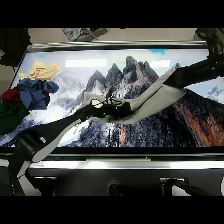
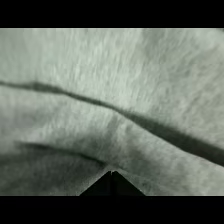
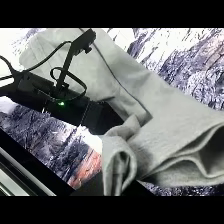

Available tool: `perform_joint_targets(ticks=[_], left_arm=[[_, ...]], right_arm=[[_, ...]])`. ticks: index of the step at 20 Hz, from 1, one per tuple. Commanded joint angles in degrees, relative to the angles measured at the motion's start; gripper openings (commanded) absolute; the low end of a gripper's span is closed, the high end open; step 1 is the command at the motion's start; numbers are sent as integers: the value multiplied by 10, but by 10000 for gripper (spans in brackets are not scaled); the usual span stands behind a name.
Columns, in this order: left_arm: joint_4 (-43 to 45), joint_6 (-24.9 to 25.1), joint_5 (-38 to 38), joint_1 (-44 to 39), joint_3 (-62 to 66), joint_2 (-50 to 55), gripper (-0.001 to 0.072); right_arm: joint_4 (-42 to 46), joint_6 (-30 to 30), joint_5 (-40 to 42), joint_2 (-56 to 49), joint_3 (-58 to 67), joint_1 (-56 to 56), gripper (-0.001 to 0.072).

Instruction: Fold the shirts.

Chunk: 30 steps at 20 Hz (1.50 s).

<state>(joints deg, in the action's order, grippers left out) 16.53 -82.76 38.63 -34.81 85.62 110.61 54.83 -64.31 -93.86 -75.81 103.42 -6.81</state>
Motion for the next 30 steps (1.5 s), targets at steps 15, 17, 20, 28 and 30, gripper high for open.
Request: perform_joint_targets(ticks=[15,17,20,28,30], left_arm=[[459,-17,225,479,0,-410,39],[459,-17,228,475,-6,-411,39],[459,-17,227,456,-32,-411,39],[464,3,213,445,-75,-411,39],[463,3,209,445,-75,-411,39]], right_arm=[[-234,-41,419,-343,0,338,56],[-265,-45,442,-371,0,366,57],[-304,-22,528,-386,0,399,674],[7,-32,174,-284,1,223,693],[111,-47,71,-276,-7,158,684]])
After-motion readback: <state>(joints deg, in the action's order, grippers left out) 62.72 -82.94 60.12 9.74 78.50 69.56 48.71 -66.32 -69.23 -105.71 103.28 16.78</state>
